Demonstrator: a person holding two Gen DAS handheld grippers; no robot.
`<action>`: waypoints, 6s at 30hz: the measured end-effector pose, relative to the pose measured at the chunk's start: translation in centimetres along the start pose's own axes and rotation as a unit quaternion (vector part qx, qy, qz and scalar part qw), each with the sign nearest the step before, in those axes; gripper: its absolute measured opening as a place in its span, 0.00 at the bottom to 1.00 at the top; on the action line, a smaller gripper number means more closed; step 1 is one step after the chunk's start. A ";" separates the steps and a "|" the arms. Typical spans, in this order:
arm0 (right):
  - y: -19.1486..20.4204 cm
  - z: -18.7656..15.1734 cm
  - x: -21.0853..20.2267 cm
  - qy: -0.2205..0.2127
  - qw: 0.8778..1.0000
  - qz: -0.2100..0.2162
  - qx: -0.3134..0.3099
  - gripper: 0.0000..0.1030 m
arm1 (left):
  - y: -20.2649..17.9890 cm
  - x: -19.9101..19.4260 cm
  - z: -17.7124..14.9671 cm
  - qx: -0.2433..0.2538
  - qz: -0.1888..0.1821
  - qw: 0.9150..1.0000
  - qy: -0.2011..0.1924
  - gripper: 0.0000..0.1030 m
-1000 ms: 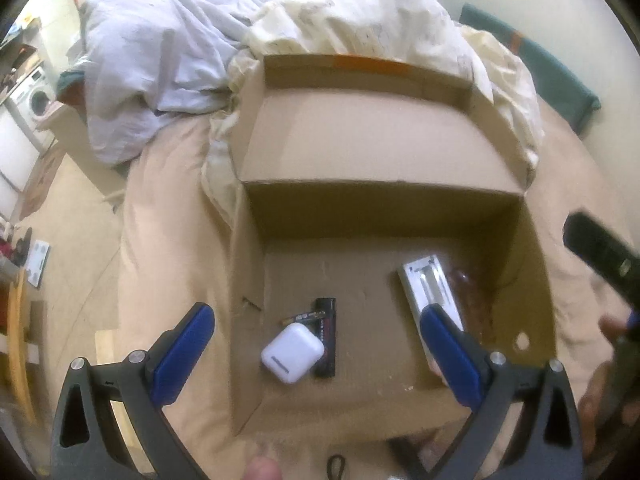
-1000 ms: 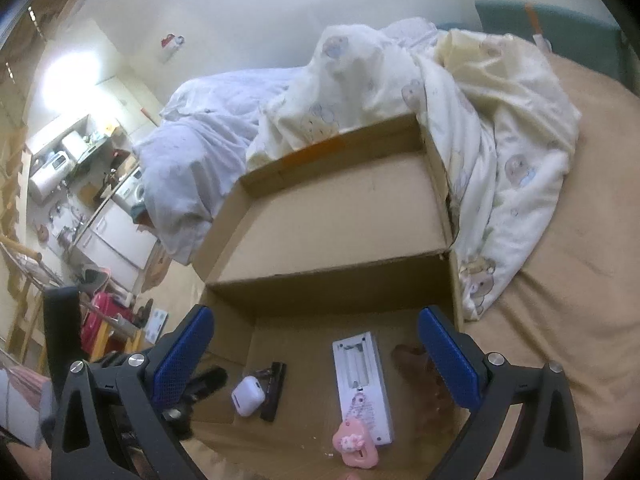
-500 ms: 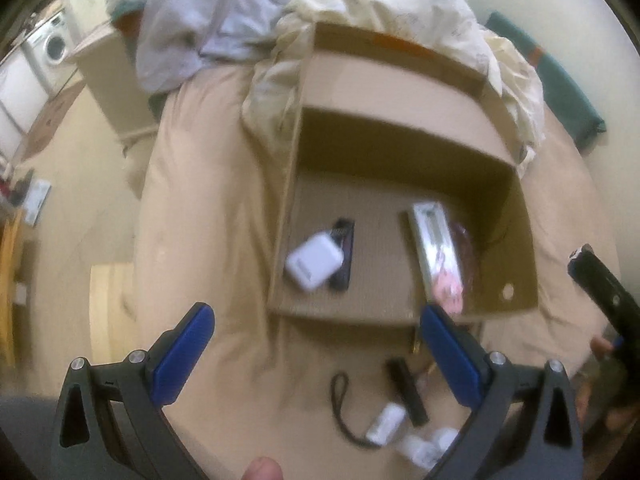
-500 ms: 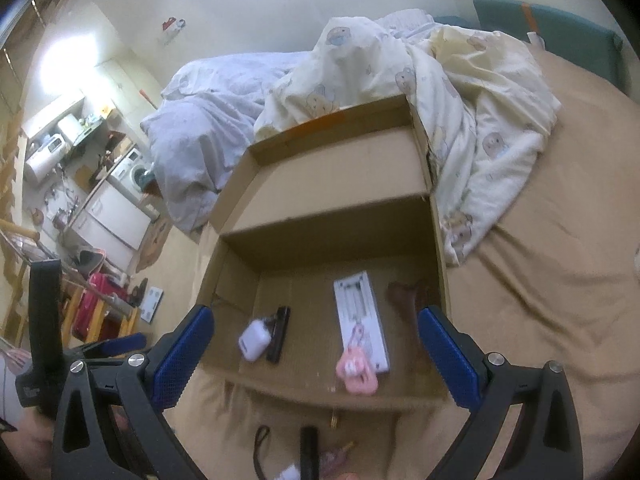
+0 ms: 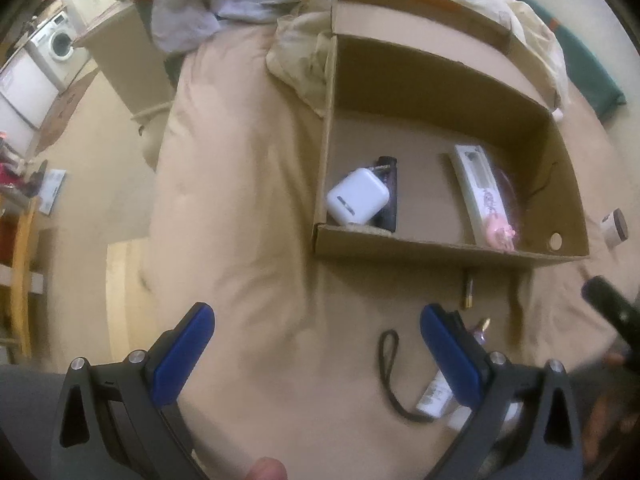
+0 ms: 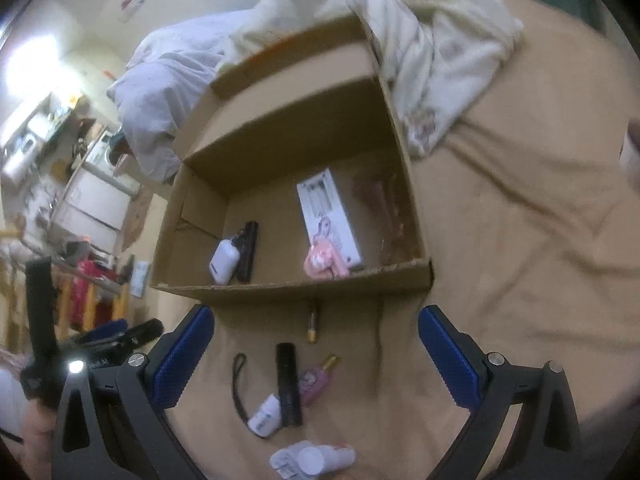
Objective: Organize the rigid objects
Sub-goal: 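Withdraw both tools from the box toward the remaining items, then grasp the black flashlight with the right tool while the left tool grasps the white pill bottle, then carry the flashlight and pill bottle into the box and open both tools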
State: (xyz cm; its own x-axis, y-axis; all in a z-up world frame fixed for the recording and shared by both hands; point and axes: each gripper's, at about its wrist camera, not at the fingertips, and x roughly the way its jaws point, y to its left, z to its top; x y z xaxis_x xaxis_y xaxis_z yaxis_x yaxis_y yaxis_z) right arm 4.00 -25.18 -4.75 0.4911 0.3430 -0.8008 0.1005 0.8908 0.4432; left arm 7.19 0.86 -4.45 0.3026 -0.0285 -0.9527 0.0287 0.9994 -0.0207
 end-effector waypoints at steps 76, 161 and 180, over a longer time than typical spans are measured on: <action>1.8 1.2 -3.4 -0.049 0.995 -0.030 -0.087 0.20 | -12.2 7.6 -8.4 0.247 -0.028 0.956 0.153 0.68; 2.8 6.9 10.9 0.085 0.984 -0.102 -0.122 0.20 | -10.4 7.9 7.0 0.122 -0.017 0.992 0.024 0.23; 3.9 8.1 8.1 0.033 0.993 -0.013 -0.112 0.82 | -9.0 6.1 7.6 0.085 -0.007 0.996 -0.002 0.87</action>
State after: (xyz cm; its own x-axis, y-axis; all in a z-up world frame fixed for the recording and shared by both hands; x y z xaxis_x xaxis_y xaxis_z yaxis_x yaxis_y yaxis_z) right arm 15.39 -21.30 -6.22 0.4315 0.3307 -0.8393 -0.0866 0.9413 0.3263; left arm 16.02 -8.46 -7.74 0.3043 -0.0429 -0.9516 0.1939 0.9809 0.0178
